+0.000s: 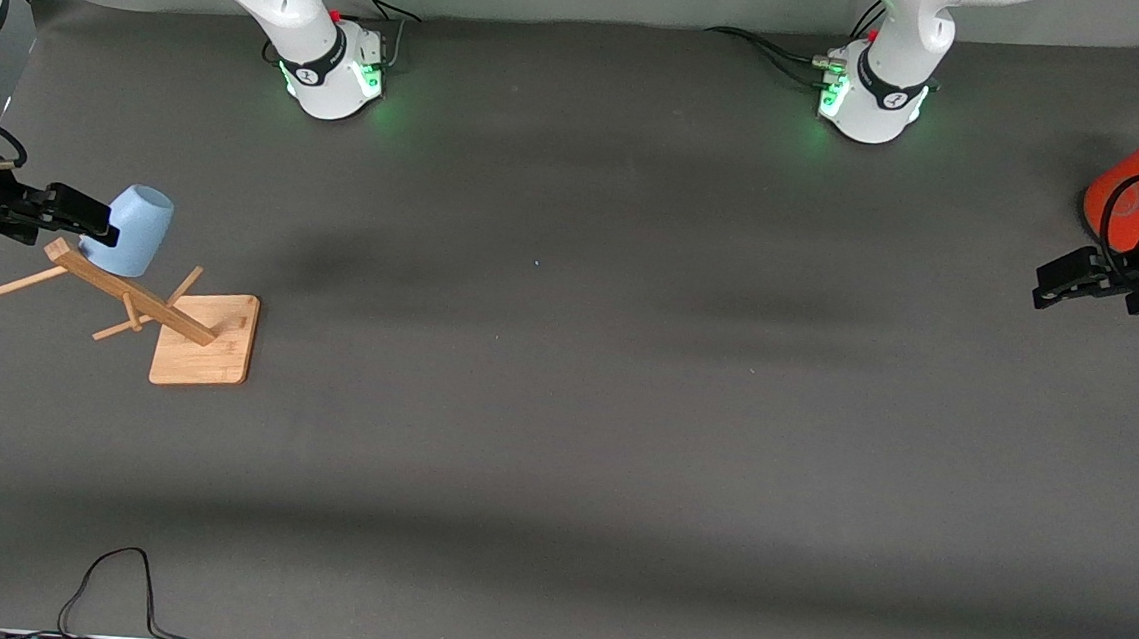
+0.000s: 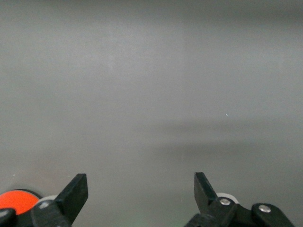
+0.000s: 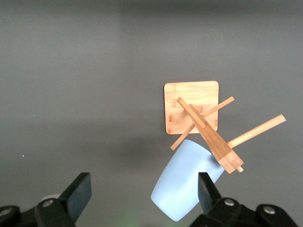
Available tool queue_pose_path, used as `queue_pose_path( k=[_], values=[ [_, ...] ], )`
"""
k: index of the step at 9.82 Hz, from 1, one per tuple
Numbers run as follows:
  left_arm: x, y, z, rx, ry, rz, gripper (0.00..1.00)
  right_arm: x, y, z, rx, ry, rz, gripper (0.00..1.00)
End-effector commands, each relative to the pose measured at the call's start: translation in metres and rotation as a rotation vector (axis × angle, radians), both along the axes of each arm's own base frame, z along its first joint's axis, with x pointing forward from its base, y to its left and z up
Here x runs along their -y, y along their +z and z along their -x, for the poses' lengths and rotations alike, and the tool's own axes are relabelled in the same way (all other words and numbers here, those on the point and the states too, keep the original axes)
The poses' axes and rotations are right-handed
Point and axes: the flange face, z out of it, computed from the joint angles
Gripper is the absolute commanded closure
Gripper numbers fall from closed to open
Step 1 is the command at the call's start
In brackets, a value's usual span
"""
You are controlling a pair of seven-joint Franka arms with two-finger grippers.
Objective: Rotate and upright cup with both arms
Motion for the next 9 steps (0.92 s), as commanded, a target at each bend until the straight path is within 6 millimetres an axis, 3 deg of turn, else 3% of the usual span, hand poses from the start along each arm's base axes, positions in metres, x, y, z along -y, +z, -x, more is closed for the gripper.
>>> queue_pose_path(
  k=[1,6,9],
  values=[
    [0.002,0.007,0.0,-0.005,-0.005,0.002,0.0,0.0,0.004,0.007,0.011,0.027,0.015,0.0],
    [-0.003,0.007,0.0,0.001,0.001,0.004,0.0,0.006,0.006,0.009,0.008,0.015,0.015,0.0],
    [-0.004,0.006,-0.001,0.005,-0.001,0.004,0.0,0.047,0.016,0.045,0.004,-0.066,0.006,0.0]
  ],
)
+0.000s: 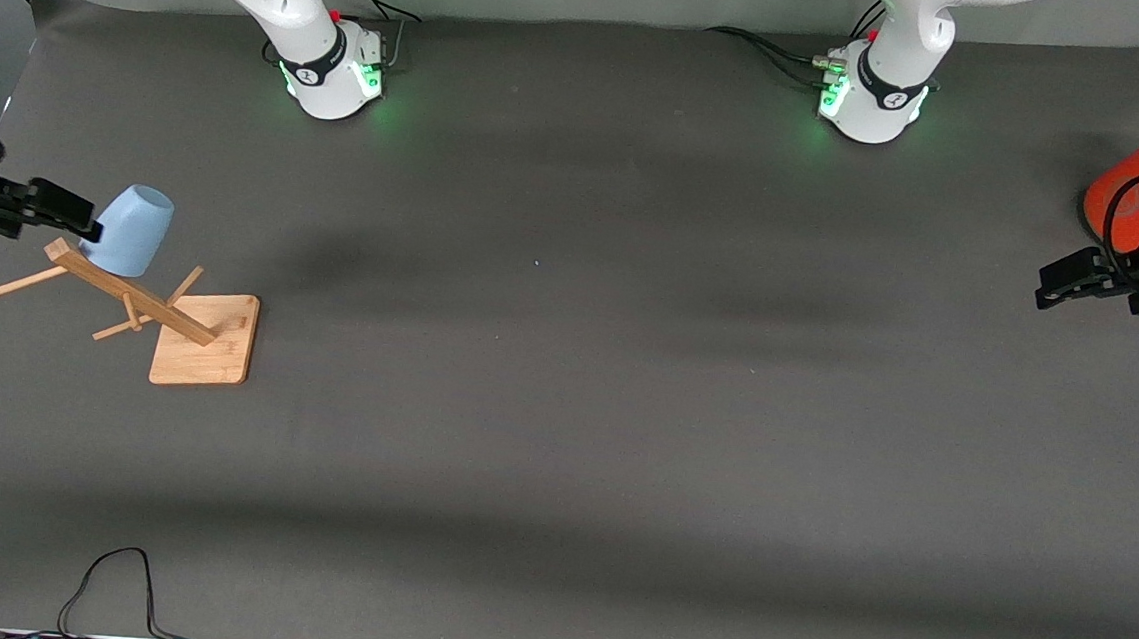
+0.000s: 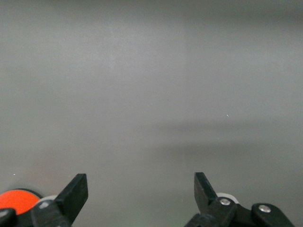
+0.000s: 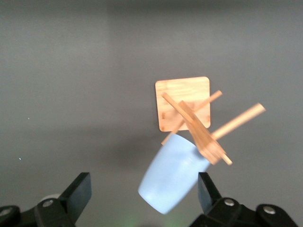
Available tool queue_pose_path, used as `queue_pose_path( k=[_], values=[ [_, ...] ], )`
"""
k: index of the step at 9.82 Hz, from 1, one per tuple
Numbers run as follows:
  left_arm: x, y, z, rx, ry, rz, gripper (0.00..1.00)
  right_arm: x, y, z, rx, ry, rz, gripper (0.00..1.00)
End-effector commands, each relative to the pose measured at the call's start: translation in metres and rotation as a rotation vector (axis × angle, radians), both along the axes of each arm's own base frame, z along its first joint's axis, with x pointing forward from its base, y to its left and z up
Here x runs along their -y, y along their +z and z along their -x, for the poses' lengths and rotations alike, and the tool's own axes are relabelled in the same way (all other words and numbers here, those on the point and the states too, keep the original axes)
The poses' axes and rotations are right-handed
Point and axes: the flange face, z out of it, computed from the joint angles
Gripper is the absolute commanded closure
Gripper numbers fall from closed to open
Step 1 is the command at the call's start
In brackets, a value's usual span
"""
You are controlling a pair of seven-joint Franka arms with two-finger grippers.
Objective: Rotate and upright cup with both arms
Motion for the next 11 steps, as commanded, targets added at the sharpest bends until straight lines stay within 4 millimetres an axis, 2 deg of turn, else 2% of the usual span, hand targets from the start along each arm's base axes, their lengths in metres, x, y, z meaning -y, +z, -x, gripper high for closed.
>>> queue_pose_path(
  k=[1,3,8,9,11],
  values=[
    [-0.001,0.006,-0.001,0.005,-0.006,0.004,0.0,0.023,0.009,0.043,0.007,-0.026,-0.003,0.0],
    [-0.001,0.006,-0.002,0.006,-0.006,0.004,0.0,0.023,0.009,0.056,0.004,-0.072,-0.006,0.0],
    [-0.002,0.005,-0.002,0.005,-0.004,0.004,0.0,0.02,-0.004,0.052,-0.04,-0.686,0.052,0.0],
    [-0.002,0.005,-0.002,0.005,-0.003,0.004,0.0,0.019,-0.013,0.047,-0.054,-0.748,0.062,0.0],
    [-0.001,0.003,-0.003,0.005,0.002,0.004,0.0,0.02,-0.039,0.045,-0.035,-0.754,0.057,0.0]
  ],
)
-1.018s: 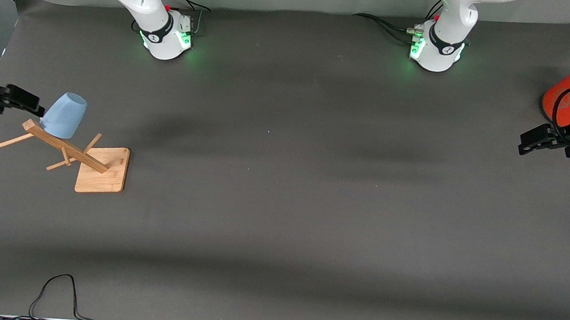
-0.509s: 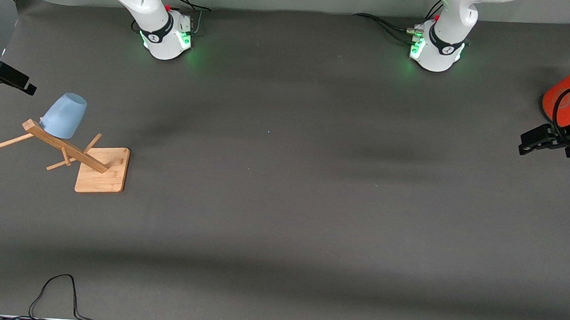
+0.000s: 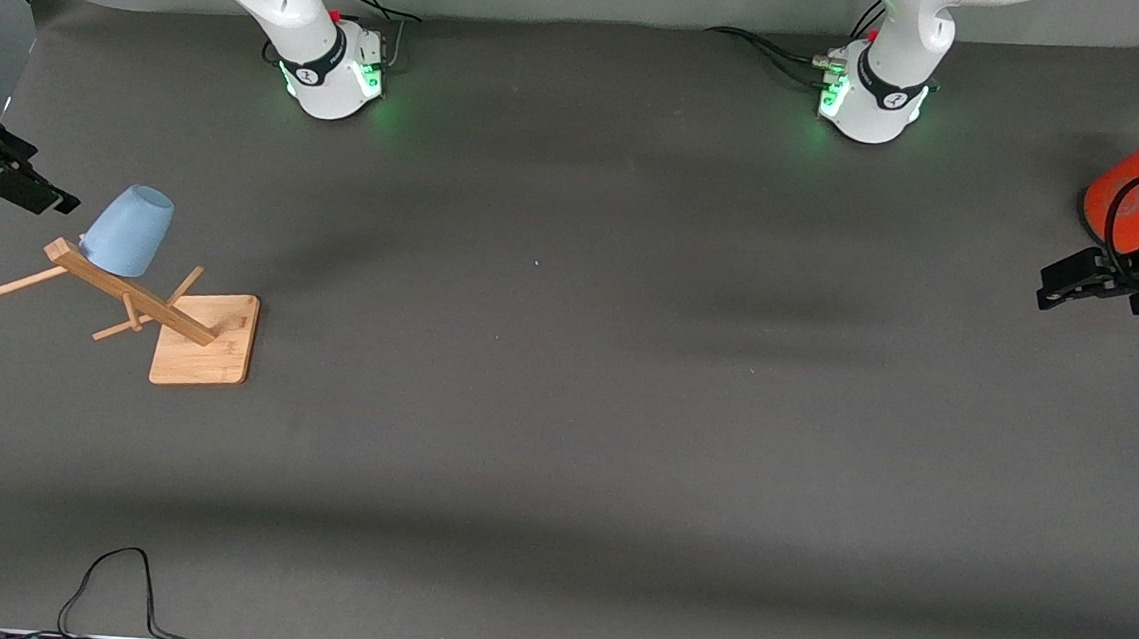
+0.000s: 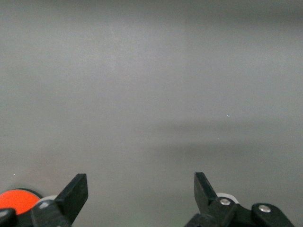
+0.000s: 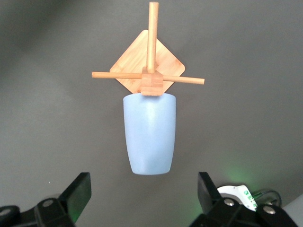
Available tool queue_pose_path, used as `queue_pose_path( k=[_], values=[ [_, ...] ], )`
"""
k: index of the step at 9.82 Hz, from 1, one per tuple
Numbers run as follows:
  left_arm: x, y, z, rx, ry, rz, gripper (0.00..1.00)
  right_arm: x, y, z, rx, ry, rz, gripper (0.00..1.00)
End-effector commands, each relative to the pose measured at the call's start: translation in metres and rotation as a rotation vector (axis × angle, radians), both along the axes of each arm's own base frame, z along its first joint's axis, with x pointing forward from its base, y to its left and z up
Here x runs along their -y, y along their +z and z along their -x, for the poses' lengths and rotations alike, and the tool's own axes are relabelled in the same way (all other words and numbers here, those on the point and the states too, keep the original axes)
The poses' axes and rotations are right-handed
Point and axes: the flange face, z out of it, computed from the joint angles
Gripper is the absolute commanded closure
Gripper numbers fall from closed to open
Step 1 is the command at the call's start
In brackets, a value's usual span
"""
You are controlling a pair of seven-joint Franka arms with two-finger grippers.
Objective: Rotate and upright cup with both arms
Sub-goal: 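Lower the right gripper and close it around the blue cup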
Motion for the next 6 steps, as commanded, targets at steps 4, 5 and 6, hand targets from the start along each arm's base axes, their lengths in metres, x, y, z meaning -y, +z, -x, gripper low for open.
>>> queue_pose_path(
  k=[4,5,6],
  values=[
    [0.003,0.002,-0.003,0.002,-0.002,0.002,0.0,0.005,-0.073,0.0,0.056,-0.045,0.016,0.0],
    [0.005,0.003,-0.003,0.002,-0.003,0.004,0.0,0.01,-0.087,0.002,0.062,-0.048,0.011,0.0],
    [0.005,0.003,-0.003,0.002,0.001,0.004,0.0,0.011,-0.1,0.007,0.061,-0.049,0.007,0.0]
  ],
)
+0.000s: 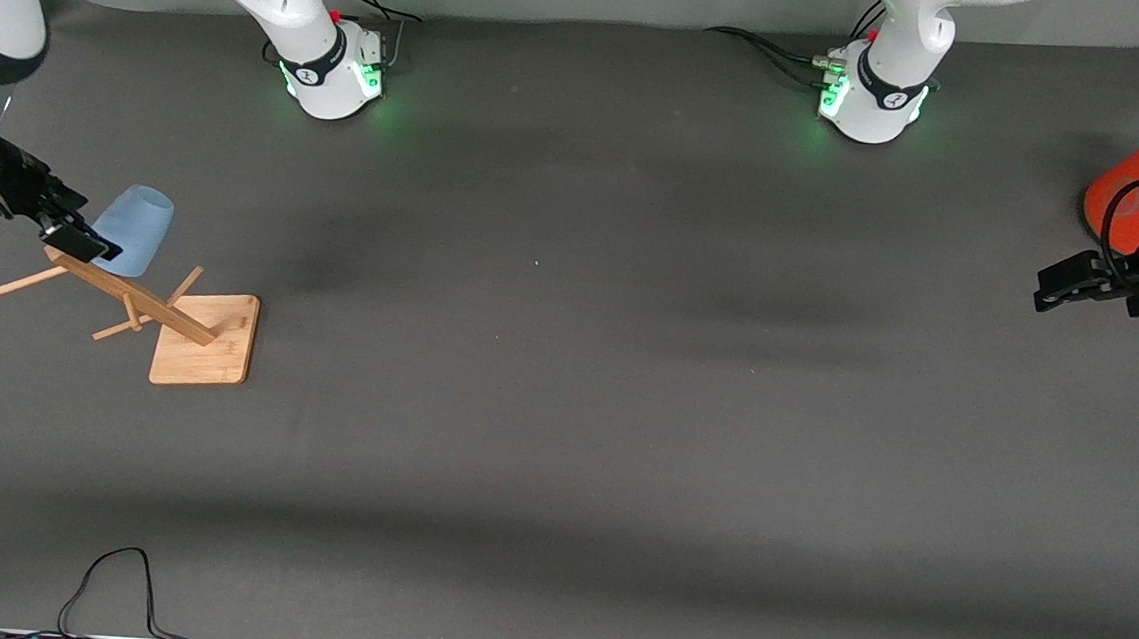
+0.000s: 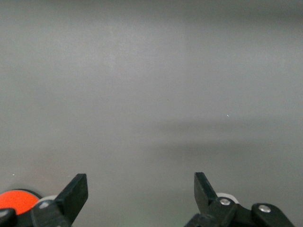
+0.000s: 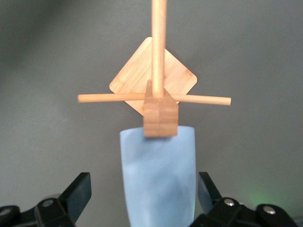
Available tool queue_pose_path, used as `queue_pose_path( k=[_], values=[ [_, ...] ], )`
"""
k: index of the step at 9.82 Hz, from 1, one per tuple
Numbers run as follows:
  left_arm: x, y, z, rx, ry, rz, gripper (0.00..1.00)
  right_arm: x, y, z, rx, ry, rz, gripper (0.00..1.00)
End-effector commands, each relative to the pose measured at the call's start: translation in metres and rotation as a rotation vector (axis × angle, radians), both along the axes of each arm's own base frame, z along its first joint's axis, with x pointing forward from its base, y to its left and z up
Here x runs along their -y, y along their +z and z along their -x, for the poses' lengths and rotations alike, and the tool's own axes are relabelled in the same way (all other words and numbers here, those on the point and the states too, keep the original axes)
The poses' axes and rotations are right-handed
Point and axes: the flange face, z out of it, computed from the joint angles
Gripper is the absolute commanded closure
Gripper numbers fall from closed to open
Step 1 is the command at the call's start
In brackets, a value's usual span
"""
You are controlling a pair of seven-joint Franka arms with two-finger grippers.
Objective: Rotate and upright cup with both arms
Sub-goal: 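Lower the right gripper and close it around the blue cup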
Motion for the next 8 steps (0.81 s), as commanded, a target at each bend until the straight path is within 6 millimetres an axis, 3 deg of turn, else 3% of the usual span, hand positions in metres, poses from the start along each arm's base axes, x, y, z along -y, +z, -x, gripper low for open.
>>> queue_pose_path(
  k=[1,6,7,8],
  values=[
    [0.005,0.006,-0.001,0.007,0.008,0.003,0.0,0.003,-0.017,0.015,0.025,-0.018,-0.002,0.0],
    [0.007,0.007,-0.001,0.01,0.01,0.001,0.0,0.005,-0.031,0.014,0.017,-0.018,-0.005,0.0],
    [0.009,0.007,-0.001,0.01,0.01,0.001,0.0,0.005,-0.031,0.014,0.017,-0.017,-0.005,0.1],
    [0.008,0.008,-0.001,0.012,0.011,0.001,0.0,0.005,-0.031,0.014,0.017,-0.015,-0.006,0.27]
  ],
)
